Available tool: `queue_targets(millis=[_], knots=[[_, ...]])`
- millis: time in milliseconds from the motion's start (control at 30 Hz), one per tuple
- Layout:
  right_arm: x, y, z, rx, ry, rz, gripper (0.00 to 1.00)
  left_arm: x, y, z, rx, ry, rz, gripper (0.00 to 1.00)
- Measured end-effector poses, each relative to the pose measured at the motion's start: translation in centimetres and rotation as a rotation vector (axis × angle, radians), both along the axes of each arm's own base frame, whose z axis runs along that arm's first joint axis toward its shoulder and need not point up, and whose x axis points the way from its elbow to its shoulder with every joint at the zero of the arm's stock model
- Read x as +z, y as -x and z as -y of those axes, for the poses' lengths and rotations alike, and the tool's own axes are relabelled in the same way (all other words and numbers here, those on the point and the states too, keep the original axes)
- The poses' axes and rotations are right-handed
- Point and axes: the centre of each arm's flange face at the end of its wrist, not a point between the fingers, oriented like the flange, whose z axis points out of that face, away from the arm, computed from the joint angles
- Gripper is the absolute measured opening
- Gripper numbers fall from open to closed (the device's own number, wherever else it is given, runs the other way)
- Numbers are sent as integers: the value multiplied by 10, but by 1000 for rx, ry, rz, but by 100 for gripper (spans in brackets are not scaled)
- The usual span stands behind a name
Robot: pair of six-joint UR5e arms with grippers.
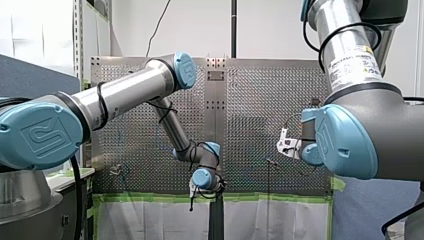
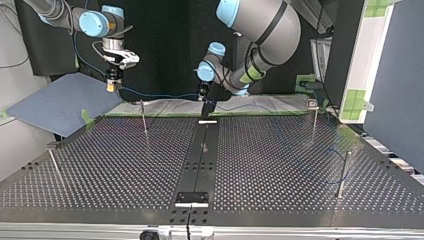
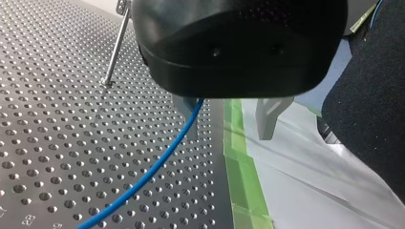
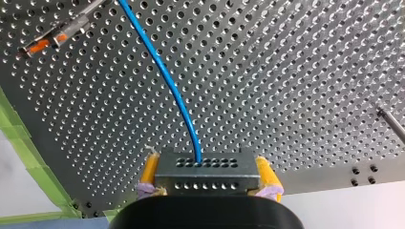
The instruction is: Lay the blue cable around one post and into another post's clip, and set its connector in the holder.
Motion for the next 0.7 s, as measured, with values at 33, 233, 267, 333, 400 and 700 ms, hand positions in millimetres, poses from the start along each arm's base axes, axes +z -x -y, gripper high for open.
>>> queue_targets(millis=[33, 233, 267, 333, 400, 700], knots=[[0, 0, 0, 0, 1, 0, 0, 0, 0, 0, -1, 0, 0, 61], [-2, 0, 1, -1, -2, 0, 0, 0, 0, 0, 3, -2, 0, 55], [-2, 0, 0, -1, -2, 0, 0, 0, 0, 0, 3, -2, 0, 46], [-2, 0, 0, -1, -3, 0, 0, 0, 0, 0, 5, -2, 0, 41], [-2, 0, 0, -1, -4, 0, 0, 0, 0, -1, 10, -2, 0, 34], [-3, 0, 0, 0, -7, -2, 0, 0, 0, -1, 14, -2, 1, 14]])
